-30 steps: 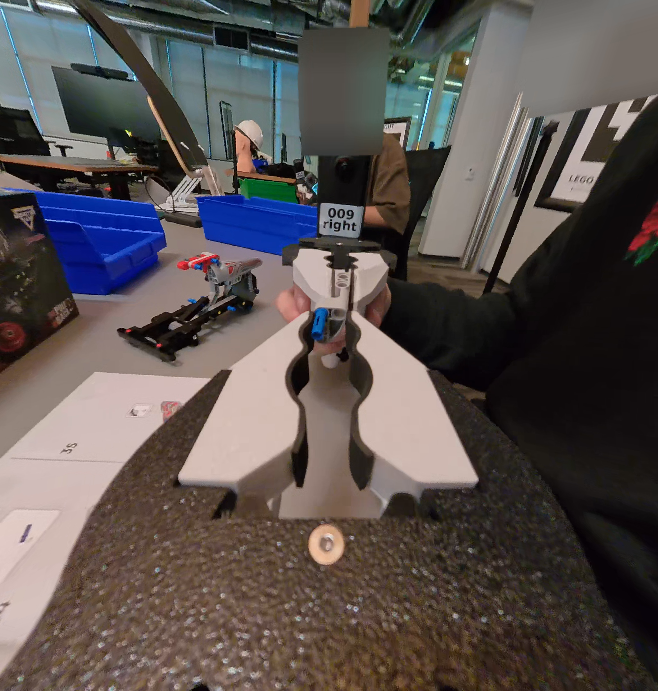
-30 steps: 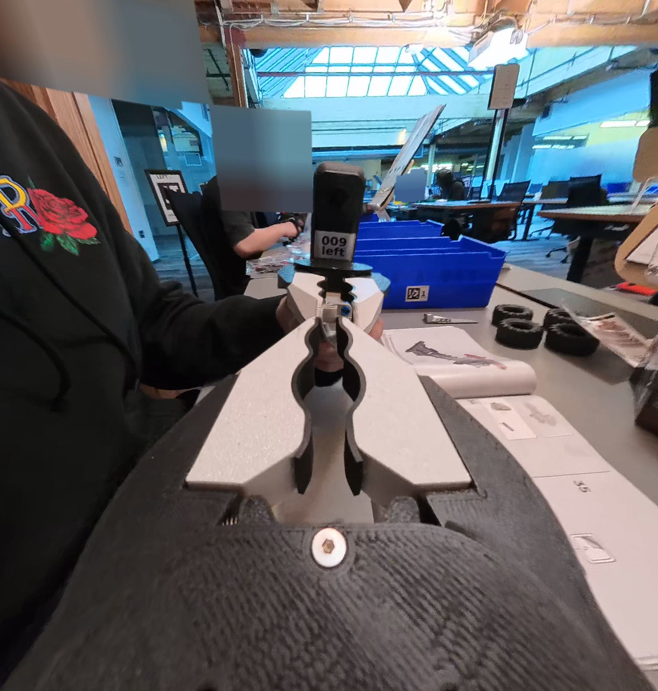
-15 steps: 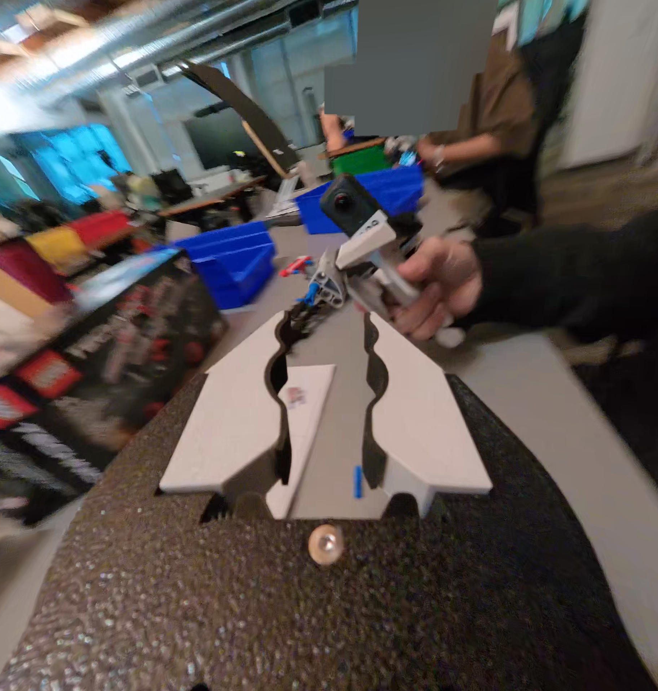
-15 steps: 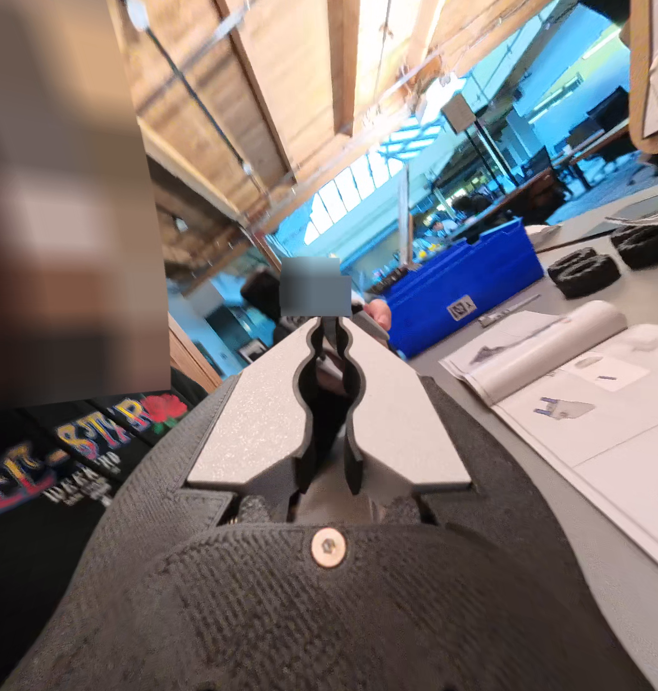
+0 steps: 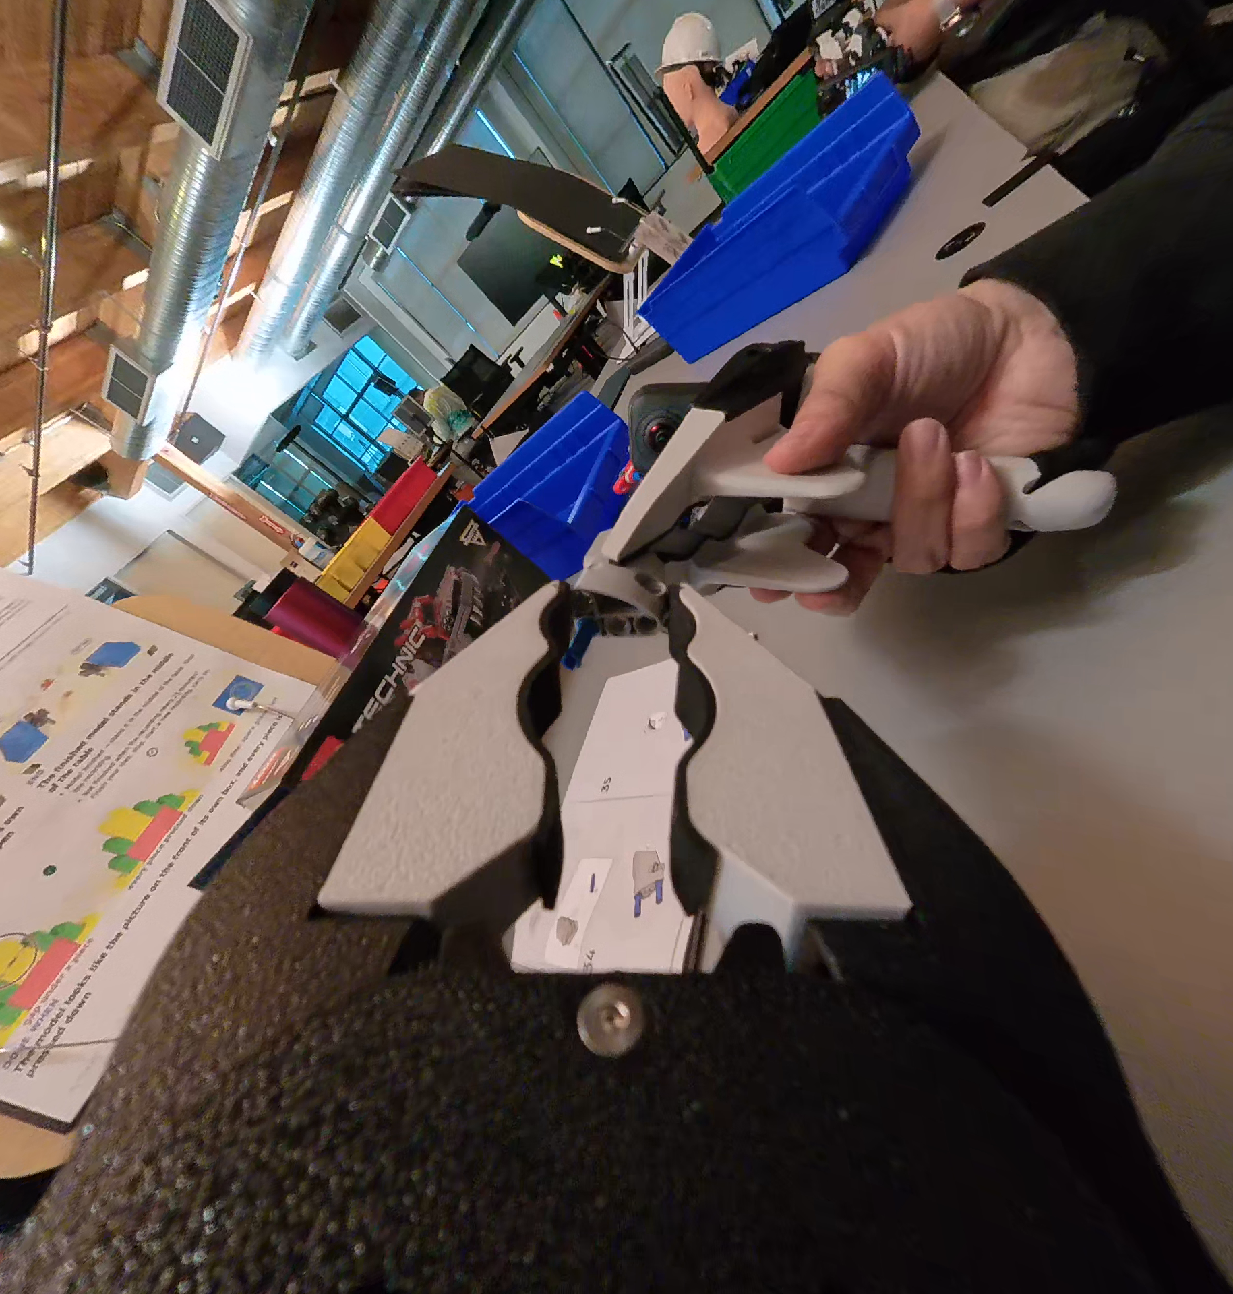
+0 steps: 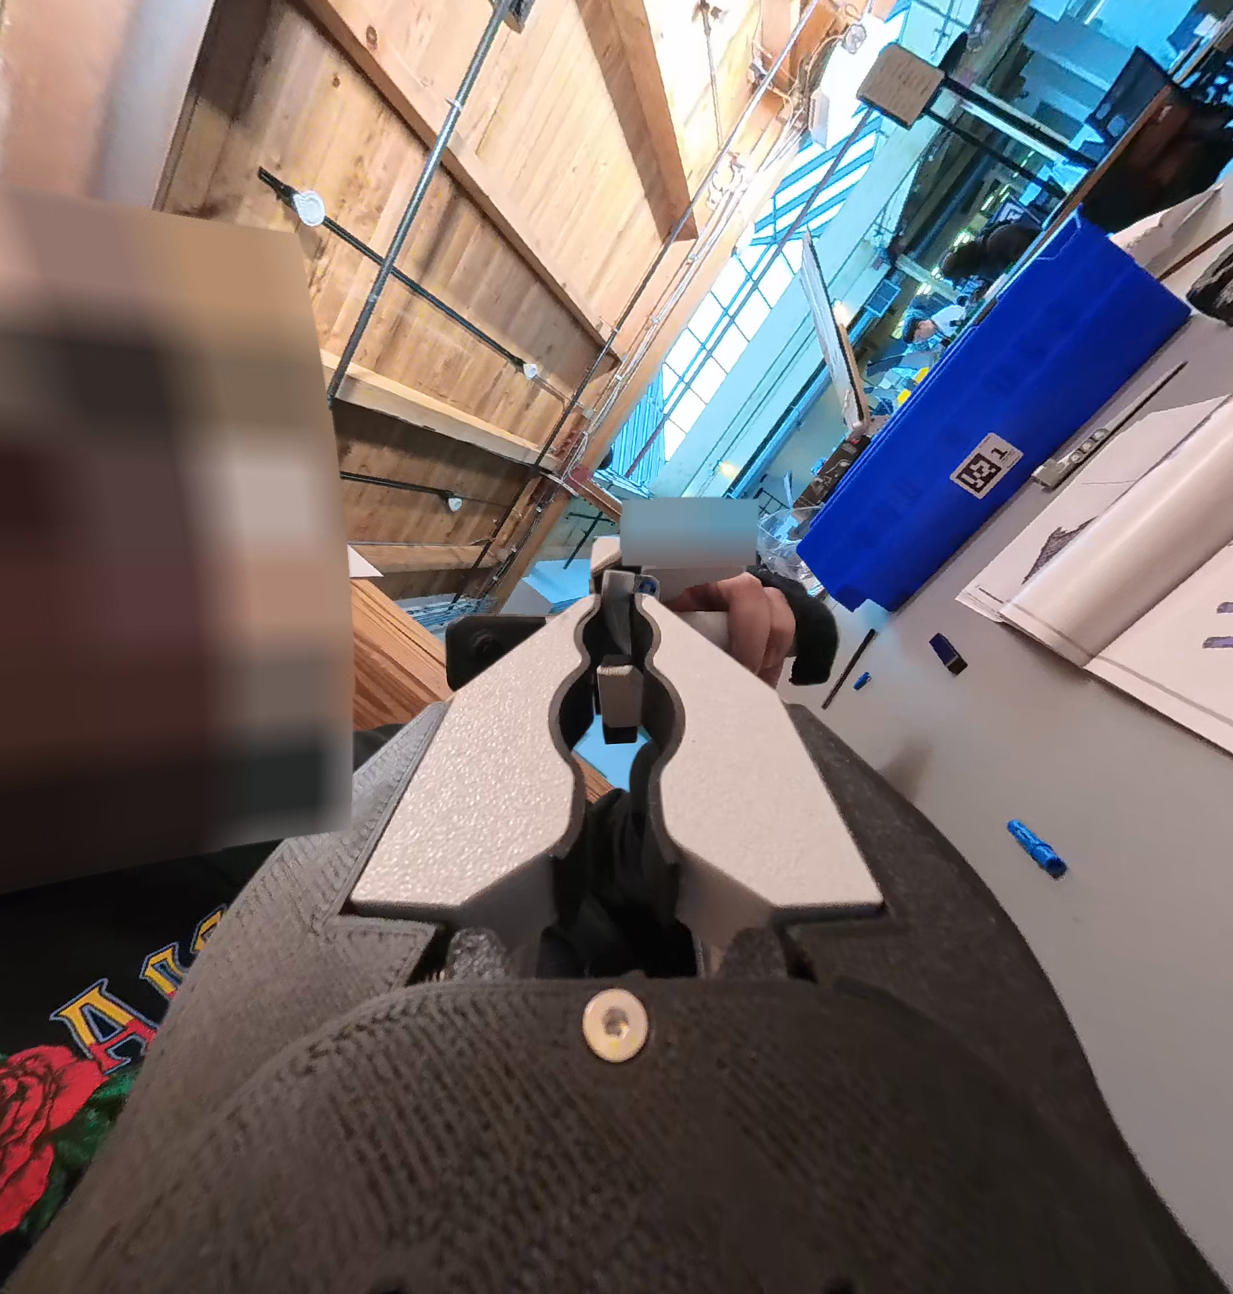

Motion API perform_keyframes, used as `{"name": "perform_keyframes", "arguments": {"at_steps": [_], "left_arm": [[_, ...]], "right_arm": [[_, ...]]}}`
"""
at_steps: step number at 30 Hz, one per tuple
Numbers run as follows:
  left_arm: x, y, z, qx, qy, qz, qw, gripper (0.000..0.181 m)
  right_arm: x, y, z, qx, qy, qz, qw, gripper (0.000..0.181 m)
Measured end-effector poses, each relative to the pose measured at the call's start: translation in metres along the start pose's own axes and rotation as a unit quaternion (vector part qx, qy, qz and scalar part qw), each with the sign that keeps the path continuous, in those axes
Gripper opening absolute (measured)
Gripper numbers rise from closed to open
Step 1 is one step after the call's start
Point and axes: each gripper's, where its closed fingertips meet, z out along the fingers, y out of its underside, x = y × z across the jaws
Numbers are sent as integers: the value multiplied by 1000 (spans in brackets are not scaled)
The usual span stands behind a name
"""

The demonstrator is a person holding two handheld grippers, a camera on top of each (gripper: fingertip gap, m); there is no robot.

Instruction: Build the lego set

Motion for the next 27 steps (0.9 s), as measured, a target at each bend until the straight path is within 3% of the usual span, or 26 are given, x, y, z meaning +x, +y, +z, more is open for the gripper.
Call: {"name": "perform_keyframes", "arguments": {"at_steps": [4,7,9,14,27], "left_arm": [[-7,-1,1,4,-7,-52,999,24],[-10,-1,0,17,-11,-84,996,24],[-10,-6,1,30,-14,-82,996,24],[-12,-5,-1,31,-22,-64,997,24],[-17,-3,5,2,-72,-32,997,24]], "right_arm": [[-2,-3,3,15,4,-43,999,5],[0,0,5,2,27,-79,997,18],[2,11,9,-30,38,-95,994,16],[-2,12,14,-27,30,-94,995,15],[1,-9,10,57,42,-110,991,10]]}}
